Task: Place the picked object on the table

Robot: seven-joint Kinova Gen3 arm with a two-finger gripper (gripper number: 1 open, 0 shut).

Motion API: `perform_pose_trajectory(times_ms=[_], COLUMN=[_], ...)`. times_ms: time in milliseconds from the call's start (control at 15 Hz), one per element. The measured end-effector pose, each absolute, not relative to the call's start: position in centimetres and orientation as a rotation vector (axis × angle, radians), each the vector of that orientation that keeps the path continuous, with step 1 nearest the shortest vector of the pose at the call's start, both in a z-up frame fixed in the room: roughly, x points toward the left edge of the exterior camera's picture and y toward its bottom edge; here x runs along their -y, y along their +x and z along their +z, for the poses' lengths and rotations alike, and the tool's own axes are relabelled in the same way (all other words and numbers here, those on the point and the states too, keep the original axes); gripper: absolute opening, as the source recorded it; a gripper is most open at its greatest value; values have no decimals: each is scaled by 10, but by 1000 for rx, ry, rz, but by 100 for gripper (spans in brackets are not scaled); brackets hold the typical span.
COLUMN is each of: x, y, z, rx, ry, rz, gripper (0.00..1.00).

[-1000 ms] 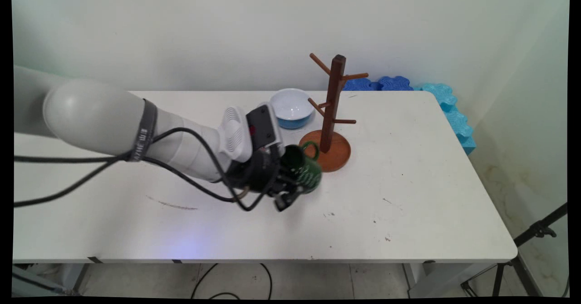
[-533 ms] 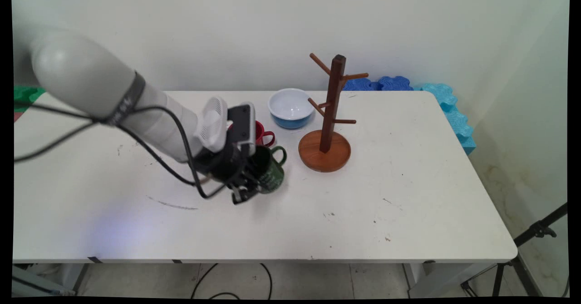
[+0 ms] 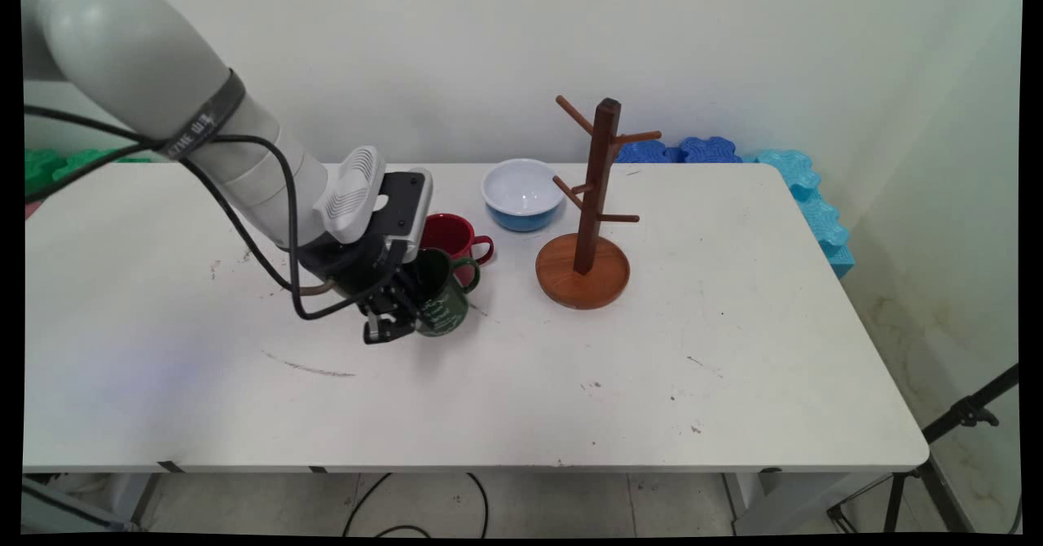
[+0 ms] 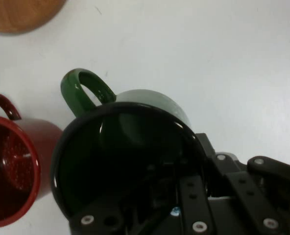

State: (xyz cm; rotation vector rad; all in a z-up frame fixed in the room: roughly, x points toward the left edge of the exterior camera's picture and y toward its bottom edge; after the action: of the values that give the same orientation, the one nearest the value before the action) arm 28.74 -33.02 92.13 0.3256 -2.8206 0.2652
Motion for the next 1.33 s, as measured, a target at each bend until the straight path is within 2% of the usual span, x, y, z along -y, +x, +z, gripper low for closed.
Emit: perform_pose_trajectory(times_ms=[667,1333], x=[365,375], y=[294,284], z=[894,875], rx=[2905,2910], ry=[157,97], rz=[200,161], gripper=[0,0])
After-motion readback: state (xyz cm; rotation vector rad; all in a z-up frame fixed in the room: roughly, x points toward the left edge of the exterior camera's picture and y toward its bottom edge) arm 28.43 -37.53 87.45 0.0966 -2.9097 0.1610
